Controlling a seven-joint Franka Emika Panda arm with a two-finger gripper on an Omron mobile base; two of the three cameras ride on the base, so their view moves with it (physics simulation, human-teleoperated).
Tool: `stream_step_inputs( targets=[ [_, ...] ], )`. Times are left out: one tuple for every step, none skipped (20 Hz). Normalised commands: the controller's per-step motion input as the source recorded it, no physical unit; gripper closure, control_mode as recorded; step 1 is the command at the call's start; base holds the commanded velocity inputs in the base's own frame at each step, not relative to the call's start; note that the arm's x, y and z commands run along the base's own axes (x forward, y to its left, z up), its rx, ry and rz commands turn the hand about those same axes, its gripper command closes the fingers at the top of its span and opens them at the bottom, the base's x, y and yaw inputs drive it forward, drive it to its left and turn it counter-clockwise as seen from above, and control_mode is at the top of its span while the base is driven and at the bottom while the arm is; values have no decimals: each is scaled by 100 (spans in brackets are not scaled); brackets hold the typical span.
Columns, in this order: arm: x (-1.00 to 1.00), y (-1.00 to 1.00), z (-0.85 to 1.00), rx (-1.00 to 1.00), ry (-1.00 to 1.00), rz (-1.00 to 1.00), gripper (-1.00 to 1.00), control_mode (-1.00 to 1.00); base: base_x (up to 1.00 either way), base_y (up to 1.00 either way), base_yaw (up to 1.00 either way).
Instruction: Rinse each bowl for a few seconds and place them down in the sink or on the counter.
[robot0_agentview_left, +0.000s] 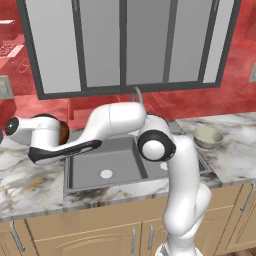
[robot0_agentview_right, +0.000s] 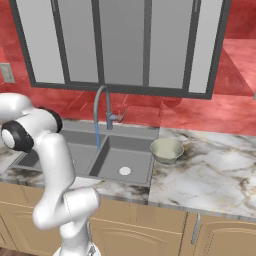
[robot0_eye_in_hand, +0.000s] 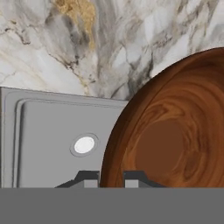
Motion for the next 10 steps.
stream_step_inputs(
  targets=[
    [0, -24, -6, 7, 0, -8, 100, -100, 0, 0, 0],
    [-7, -26, -2, 7, -1, -9, 100, -100, 0, 0, 0],
    [-10, -23, 0, 7, -1, -10, 100, -100, 0, 0, 0],
    [-9, -25, -1, 7, 0, -10, 100, -100, 0, 0, 0],
    [-8, -27, 0, 7, 0, -10, 100, -100, 0, 0, 0],
    [-5, -31, -1, 7, 0, -11, 100, -100, 0, 0, 0],
    [-2, -33, -2, 7, 0, -11, 100, -100, 0, 0, 0],
    [0, -36, -4, 7, 0, -12, 100, -100, 0, 0, 0],
    [0, -38, -5, 7, 0, -12, 100, -100, 0, 0, 0],
    [0, -37, -5, 6, 0, -12, 100, -100, 0, 0, 0]
  ],
)
